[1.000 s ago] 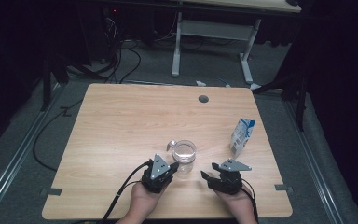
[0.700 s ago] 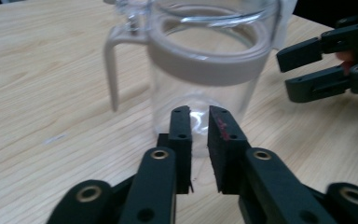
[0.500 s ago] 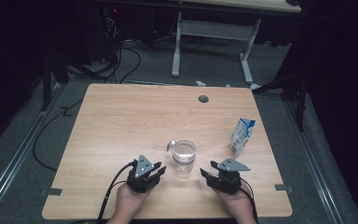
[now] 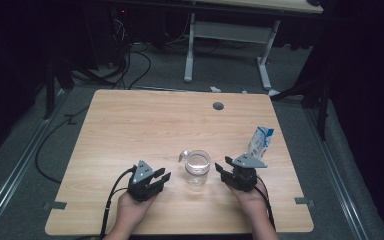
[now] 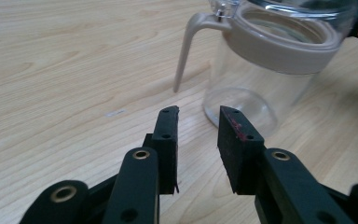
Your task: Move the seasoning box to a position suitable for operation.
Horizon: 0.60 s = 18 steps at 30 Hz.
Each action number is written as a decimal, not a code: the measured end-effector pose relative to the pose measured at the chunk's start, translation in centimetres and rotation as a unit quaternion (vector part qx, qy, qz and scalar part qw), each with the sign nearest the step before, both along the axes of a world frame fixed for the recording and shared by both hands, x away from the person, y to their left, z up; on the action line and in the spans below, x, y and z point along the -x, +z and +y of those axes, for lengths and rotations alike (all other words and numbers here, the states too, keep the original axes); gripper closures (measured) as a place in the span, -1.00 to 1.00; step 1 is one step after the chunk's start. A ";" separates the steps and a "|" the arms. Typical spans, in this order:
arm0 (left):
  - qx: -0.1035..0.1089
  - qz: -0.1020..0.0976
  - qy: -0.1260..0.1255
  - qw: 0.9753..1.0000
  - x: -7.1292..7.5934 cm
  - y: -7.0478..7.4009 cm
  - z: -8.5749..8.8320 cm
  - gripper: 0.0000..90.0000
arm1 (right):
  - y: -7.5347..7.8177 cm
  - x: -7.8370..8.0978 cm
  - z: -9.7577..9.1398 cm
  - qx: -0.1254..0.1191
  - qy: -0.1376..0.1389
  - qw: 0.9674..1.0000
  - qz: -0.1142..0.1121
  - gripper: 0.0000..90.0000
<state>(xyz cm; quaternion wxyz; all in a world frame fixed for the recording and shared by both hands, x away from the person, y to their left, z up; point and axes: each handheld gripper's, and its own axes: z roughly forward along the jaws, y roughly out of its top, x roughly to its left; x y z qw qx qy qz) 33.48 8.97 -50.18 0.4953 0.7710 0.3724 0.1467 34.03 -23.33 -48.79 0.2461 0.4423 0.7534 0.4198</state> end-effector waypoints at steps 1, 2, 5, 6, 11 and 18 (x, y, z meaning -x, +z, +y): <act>0.002 0.000 0.001 1.000 -0.1 0.2 -0.1 0.56 | 0.0 0.0 -0.2 -0.007 0.000 1.000 0.001 0.19; -0.002 -0.004 0.005 1.000 -0.2 0.4 -0.2 0.59 | -0.2 0.1 -0.4 -0.017 0.000 1.000 -0.001 0.21; 0.003 -0.012 0.011 1.000 -0.7 1.3 -0.7 0.61 | -0.4 0.4 -0.3 -0.002 0.003 1.000 0.003 0.22; 0.001 -0.015 0.013 1.000 -0.9 1.6 -0.8 0.61 | -0.4 0.5 -0.5 -0.007 0.004 1.000 0.004 0.25; 0.007 -0.019 0.019 1.000 -1.7 2.6 -1.6 0.61 | -0.4 0.6 -1.0 -0.018 0.006 1.000 0.011 0.31; 0.009 -0.021 0.021 1.000 -2.8 3.5 -2.7 0.59 | -0.6 1.1 -0.2 0.012 0.021 1.000 0.000 0.36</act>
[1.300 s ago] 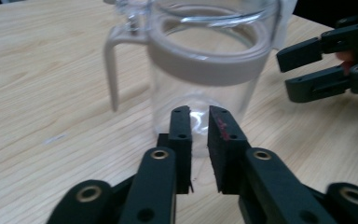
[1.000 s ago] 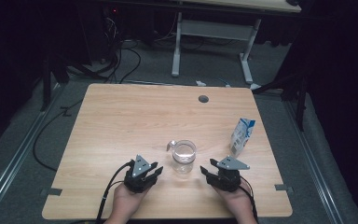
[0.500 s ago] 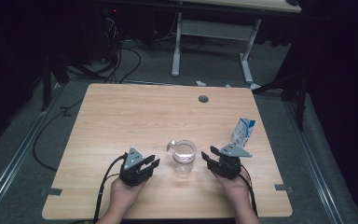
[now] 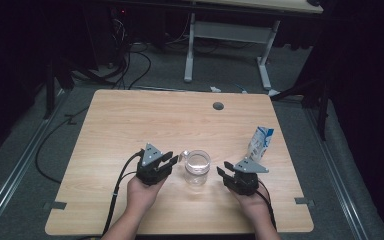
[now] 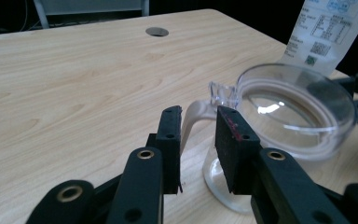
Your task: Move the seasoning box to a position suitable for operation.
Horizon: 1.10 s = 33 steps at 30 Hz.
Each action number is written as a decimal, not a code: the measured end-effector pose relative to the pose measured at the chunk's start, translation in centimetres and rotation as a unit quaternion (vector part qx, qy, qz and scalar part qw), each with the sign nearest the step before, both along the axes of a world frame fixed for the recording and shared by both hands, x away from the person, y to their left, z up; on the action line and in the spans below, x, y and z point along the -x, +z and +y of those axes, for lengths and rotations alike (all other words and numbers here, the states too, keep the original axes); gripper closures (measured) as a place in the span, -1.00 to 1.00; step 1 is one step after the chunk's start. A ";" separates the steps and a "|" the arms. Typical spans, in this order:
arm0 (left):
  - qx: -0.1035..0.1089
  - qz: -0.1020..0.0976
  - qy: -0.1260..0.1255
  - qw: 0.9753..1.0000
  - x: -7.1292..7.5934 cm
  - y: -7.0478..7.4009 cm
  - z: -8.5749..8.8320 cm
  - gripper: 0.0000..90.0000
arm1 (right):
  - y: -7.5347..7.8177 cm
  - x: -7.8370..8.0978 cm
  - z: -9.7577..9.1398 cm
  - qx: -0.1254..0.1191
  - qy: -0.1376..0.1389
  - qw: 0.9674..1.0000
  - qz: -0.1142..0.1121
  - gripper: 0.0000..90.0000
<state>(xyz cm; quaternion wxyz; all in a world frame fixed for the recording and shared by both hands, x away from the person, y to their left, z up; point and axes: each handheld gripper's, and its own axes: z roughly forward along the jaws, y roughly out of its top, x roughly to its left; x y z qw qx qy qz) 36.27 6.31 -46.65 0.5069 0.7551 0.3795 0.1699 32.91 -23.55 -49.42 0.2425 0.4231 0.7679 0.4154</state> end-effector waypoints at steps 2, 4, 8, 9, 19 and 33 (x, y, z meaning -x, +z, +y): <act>0.002 -0.002 0.001 1.000 -0.3 0.3 -0.2 0.59 | 0.0 -0.1 0.0 -0.002 -0.005 1.000 0.011 0.34; 0.000 -0.003 0.001 1.000 -0.5 0.5 -0.4 0.59 | 0.0 -0.1 0.0 -0.005 0.001 1.000 0.015 0.37; -0.004 -0.007 0.000 1.000 -0.9 0.9 -0.7 0.60 | -0.2 0.0 0.2 0.005 -0.005 1.000 0.004 0.29; -0.004 -0.007 0.000 1.000 -1.0 1.0 -0.8 0.60 | -0.2 0.0 0.2 0.002 -0.003 1.000 0.006 0.29; -0.009 -0.011 -0.005 1.000 -1.7 1.3 -2.1 0.74 | -0.1 0.1 0.0 -0.001 -0.001 1.000 0.005 0.39; -0.023 -0.025 -0.013 0.999 -1.7 0.9 -3.3 1.00 | 0.5 0.6 0.4 -0.009 0.018 1.000 -0.002 0.76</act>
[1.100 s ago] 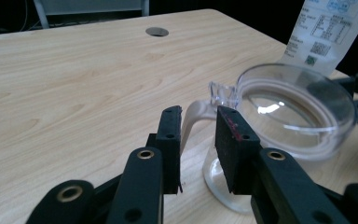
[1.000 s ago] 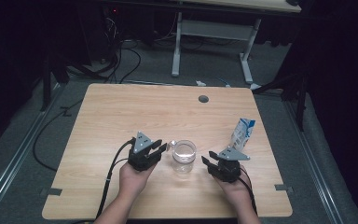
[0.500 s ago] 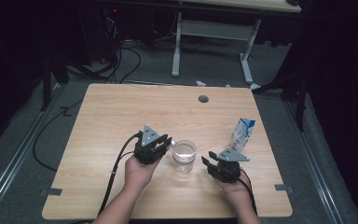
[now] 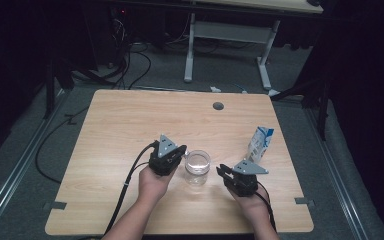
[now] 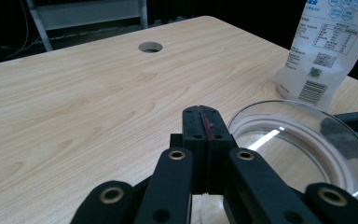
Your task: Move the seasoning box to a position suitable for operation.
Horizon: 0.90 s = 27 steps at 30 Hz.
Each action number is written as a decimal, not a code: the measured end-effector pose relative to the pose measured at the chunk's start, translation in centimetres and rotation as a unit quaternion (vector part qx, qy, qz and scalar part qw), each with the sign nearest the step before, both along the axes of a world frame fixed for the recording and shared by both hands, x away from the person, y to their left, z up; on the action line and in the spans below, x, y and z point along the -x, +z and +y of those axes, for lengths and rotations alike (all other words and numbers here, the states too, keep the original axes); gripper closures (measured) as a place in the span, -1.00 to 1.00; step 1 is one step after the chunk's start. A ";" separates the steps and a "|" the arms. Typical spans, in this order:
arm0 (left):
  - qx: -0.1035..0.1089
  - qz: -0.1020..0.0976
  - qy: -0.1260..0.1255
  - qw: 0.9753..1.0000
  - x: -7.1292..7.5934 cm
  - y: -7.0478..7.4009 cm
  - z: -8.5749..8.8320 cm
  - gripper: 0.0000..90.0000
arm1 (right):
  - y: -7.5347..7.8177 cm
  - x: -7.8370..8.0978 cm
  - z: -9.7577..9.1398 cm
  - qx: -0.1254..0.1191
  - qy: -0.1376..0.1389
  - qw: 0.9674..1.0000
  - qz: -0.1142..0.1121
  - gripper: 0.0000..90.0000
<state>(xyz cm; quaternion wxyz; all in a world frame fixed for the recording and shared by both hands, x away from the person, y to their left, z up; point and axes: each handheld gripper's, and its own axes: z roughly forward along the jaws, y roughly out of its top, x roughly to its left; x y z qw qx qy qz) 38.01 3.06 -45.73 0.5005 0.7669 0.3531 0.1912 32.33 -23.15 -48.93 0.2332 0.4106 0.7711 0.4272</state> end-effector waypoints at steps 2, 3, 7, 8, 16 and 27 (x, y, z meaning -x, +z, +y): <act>-0.003 -0.003 -0.001 1.000 0.1 0.0 -0.1 1.00 | 0.1 0.1 0.1 0.004 0.001 1.000 -0.004 0.79; -0.004 -0.004 -0.001 1.000 0.1 0.0 -0.1 1.00 | 0.1 0.1 0.2 0.005 0.001 1.000 -0.004 0.80; -0.007 -0.011 0.001 1.000 0.1 -0.1 -0.2 1.00 | 0.2 0.2 0.3 -0.001 0.002 1.000 0.000 0.82; -0.008 -0.012 0.002 1.000 0.2 -0.1 -0.3 1.00 | 0.2 0.2 0.3 -0.004 0.002 1.000 0.000 0.83; -0.011 -0.016 0.003 1.000 0.2 -0.2 -0.3 1.00 | 0.5 0.5 0.4 -0.010 0.005 1.000 -0.005 0.93; -0.003 -0.011 0.008 1.000 0.1 -0.5 -0.2 1.00 | 0.8 0.9 1.1 -0.011 0.015 1.000 -0.015 1.00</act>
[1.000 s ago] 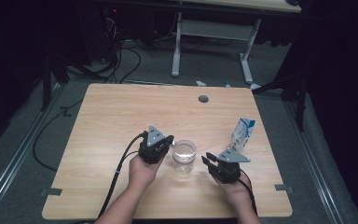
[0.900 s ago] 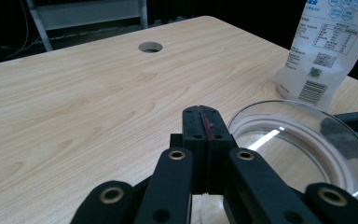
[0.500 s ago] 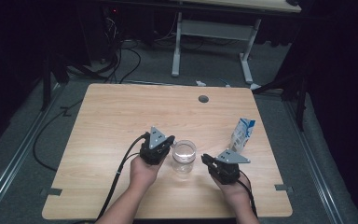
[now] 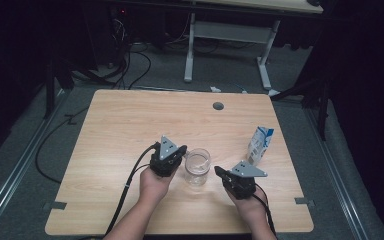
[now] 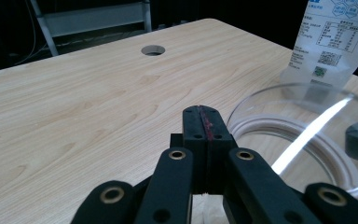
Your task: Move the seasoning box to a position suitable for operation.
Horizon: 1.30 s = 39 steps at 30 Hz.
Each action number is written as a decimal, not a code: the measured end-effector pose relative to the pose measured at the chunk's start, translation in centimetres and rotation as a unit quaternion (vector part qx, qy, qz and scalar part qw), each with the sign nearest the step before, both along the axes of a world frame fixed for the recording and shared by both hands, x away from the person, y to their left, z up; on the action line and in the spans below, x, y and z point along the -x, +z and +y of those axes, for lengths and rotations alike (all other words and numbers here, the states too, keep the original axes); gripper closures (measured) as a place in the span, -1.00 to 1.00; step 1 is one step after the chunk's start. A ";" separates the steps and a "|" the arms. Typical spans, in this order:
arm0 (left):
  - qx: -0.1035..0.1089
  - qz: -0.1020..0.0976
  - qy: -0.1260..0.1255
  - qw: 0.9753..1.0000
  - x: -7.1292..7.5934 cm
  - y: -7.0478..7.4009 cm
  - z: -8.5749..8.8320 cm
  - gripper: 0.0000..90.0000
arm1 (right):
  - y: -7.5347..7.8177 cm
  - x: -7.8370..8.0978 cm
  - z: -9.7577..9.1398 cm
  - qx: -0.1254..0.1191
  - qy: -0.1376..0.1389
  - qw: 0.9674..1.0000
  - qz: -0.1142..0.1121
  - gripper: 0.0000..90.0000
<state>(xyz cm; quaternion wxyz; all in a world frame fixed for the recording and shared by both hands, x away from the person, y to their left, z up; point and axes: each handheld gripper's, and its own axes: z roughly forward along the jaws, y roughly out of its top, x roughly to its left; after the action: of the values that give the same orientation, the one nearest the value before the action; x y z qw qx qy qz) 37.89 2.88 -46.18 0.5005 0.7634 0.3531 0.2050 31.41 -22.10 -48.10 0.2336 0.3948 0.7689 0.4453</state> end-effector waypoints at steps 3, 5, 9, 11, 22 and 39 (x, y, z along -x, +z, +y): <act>0.002 0.001 0.000 1.000 0.0 0.0 0.0 1.00 | 0.1 0.1 0.2 -0.002 0.004 1.000 -0.007 1.00; 0.002 0.001 0.000 1.000 0.0 0.0 0.0 1.00 | 0.3 0.2 0.3 -0.006 0.005 1.000 -0.012 1.00; 0.003 0.001 0.000 1.000 0.0 0.0 0.0 1.00 | 0.6 0.4 0.7 -0.012 0.012 1.000 -0.018 1.00; 0.003 0.001 -0.001 1.000 0.0 0.0 0.1 1.00 | 0.7 0.4 0.9 -0.015 0.016 1.000 -0.019 1.00; 0.030 0.016 0.006 0.999 0.2 0.1 0.9 1.00 | 1.1 0.4 1.7 -0.011 0.024 0.999 -0.023 1.00; 0.024 0.024 -0.018 0.999 4.5 -2.0 3.2 1.00 | 1.2 0.4 1.8 -0.014 0.024 0.999 -0.021 1.00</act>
<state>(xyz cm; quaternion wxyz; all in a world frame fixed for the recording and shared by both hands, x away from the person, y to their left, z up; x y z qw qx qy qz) 33.39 6.08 -48.22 0.5133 0.7622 0.3564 0.1689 31.01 -20.28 -46.94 0.2336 0.3696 0.7669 0.4698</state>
